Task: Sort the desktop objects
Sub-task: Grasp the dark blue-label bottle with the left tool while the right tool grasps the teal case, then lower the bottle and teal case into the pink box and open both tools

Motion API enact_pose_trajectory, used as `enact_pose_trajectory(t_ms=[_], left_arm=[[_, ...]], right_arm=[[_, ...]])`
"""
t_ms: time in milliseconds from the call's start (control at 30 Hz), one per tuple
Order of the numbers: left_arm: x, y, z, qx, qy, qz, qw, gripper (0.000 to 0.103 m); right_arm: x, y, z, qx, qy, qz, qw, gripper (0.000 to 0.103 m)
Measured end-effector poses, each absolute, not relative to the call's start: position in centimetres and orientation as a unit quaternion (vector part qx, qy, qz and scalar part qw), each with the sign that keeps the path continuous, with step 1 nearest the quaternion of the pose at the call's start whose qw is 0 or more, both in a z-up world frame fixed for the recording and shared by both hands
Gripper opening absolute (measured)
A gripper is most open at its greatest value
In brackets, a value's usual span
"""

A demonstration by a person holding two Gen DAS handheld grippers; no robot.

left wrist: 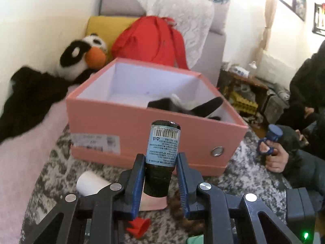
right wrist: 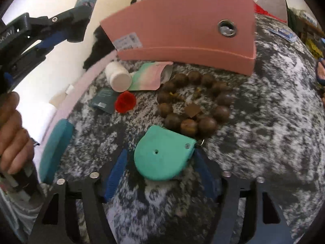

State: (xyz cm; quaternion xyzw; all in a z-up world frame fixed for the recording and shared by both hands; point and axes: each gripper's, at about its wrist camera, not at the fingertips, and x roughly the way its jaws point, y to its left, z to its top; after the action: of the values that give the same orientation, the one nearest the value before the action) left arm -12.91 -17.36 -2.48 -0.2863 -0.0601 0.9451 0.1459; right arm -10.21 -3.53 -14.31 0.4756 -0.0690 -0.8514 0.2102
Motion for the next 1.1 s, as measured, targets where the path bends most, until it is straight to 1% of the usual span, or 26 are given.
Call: enact_pose_trajectory(t_ms=[33, 67, 100, 133, 167, 200, 267, 367, 500, 667, 800, 933, 1100], left_arm=[[-13.0, -17.7, -2.7, -0.288, -0.064, 0.945, 0.145, 0.025], [-13.1, -18.0, -2.9, -0.289, -0.068, 0.944, 0.143, 0.025], [-13.1, -18.3, -3.1, -0.290, -0.072, 0.944, 0.142, 0.025], [-13.2, -18.6, -3.3, -0.292, -0.076, 0.943, 0.141, 0.025], [-13.3, -18.9, -3.5, -0.293, -0.080, 0.943, 0.140, 0.025], [-13.3, -19.1, -3.6, -0.293, -0.081, 0.942, 0.140, 0.025], [-13.3, -19.0, -3.5, -0.291, -0.079, 0.943, 0.144, 0.025], [-13.0, -18.4, -3.3, -0.284, -0.069, 0.945, 0.149, 0.025], [-12.5, -17.7, -2.8, -0.277, -0.055, 0.947, 0.155, 0.025], [-12.5, -15.5, -1.9, -0.272, -0.020, 0.950, 0.154, 0.025], [-13.3, -13.0, -0.2, -0.253, 0.020, 0.955, 0.152, 0.025], [-15.7, -12.2, 2.1, -0.224, 0.013, 0.963, 0.152, 0.025], [-20.7, -11.1, 4.5, -0.191, -0.009, 0.972, 0.133, 0.025]], right_arm=[[-10.2, -4.0, -14.5, 0.475, -0.056, -0.853, 0.209, 0.080], [-10.1, -4.5, -14.5, 0.471, -0.039, -0.857, 0.207, 0.077], [-10.0, -5.0, -14.5, 0.467, -0.021, -0.860, 0.204, 0.067], [-9.9, -5.5, -14.6, 0.463, -0.003, -0.863, 0.202, 0.061], [-9.7, -5.9, -14.6, 0.459, 0.014, -0.866, 0.199, 0.061], [-9.7, -5.8, -14.5, 0.458, 0.009, -0.866, 0.202, 0.061], [-9.8, -4.7, -14.0, 0.460, -0.026, -0.861, 0.214, 0.060], [-9.5, -3.4, -13.0, 0.453, -0.053, -0.864, 0.214, 0.060], [-9.0, -1.9, -10.6, 0.424, -0.079, -0.877, 0.213, 0.061], [-8.4, 0.4, -7.4, 0.380, -0.103, -0.894, 0.213, 0.061], [-8.9, 2.1, -4.9, 0.352, -0.098, -0.910, 0.196, 0.061], [-10.6, 3.6, -0.8, 0.310, -0.085, -0.932, 0.167, 0.061], [-14.5, 4.8, 4.3, 0.254, -0.075, -0.954, 0.140, 0.061]])
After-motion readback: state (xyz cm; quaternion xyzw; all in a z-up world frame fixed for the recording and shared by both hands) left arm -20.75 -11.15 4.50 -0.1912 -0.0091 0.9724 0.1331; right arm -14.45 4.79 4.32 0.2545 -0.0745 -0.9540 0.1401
